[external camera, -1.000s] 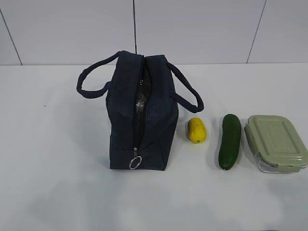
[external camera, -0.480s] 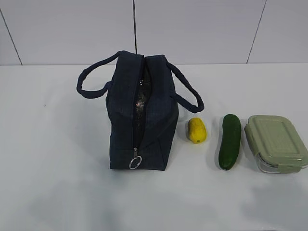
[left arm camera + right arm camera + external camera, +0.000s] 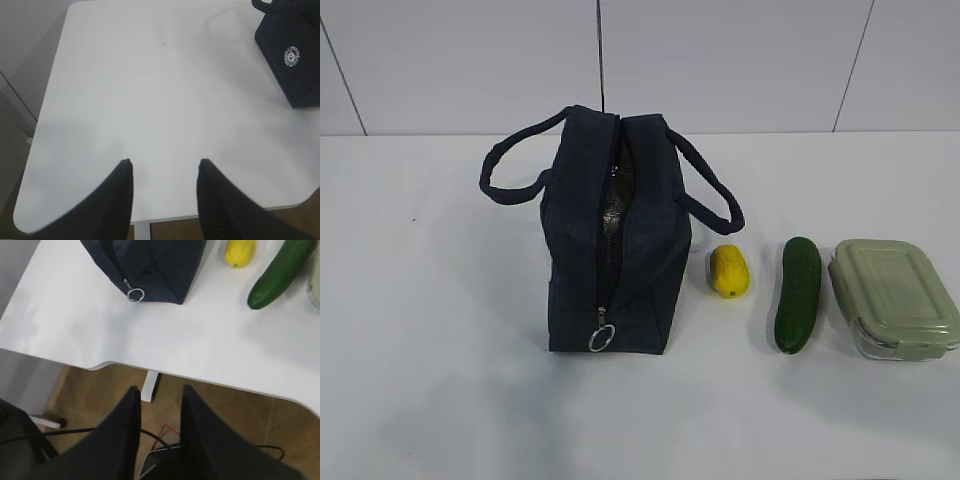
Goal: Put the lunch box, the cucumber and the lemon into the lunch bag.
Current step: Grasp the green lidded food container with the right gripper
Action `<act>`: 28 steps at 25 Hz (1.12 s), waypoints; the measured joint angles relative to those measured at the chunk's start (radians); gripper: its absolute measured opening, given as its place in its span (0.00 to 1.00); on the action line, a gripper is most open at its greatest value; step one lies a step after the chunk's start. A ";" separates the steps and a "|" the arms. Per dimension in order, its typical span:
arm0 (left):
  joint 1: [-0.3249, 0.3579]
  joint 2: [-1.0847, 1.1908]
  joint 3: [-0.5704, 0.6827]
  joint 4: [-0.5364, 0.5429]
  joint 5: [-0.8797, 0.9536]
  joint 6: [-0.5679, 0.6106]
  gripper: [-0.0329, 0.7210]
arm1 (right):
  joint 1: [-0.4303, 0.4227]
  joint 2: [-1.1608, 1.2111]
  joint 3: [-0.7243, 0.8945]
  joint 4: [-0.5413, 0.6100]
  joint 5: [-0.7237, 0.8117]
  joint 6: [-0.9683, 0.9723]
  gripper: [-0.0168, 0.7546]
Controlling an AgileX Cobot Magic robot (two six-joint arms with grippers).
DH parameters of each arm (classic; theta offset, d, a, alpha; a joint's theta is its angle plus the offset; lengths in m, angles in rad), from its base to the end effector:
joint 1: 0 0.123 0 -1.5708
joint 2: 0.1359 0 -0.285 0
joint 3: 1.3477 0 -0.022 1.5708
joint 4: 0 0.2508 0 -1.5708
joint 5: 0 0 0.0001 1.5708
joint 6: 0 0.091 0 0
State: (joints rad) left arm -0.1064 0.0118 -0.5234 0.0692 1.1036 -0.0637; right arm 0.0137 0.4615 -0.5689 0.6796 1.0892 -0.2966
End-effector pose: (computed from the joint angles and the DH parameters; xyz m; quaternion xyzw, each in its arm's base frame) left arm -0.0070 0.0064 0.2805 0.0161 0.8606 -0.0087 0.5089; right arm 0.0589 0.0515 0.2999 -0.0904 0.8861 0.2825 0.3561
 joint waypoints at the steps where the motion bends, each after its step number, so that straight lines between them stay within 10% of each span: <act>1: 0.000 0.000 0.000 0.000 0.000 0.000 0.45 | 0.000 0.025 0.000 0.019 0.000 -0.018 0.29; 20: 0.000 0.000 0.000 0.000 0.000 0.000 0.45 | -0.002 0.602 -0.044 0.425 0.102 -0.515 0.29; 28: 0.000 0.000 0.000 0.000 0.000 0.000 0.45 | -0.139 0.830 -0.141 0.549 0.104 -0.708 0.29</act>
State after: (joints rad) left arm -0.1064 0.0118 -0.5234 0.0692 1.1036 -0.0637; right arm -0.1250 1.2913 -0.7101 1.2284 1.1934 -1.0045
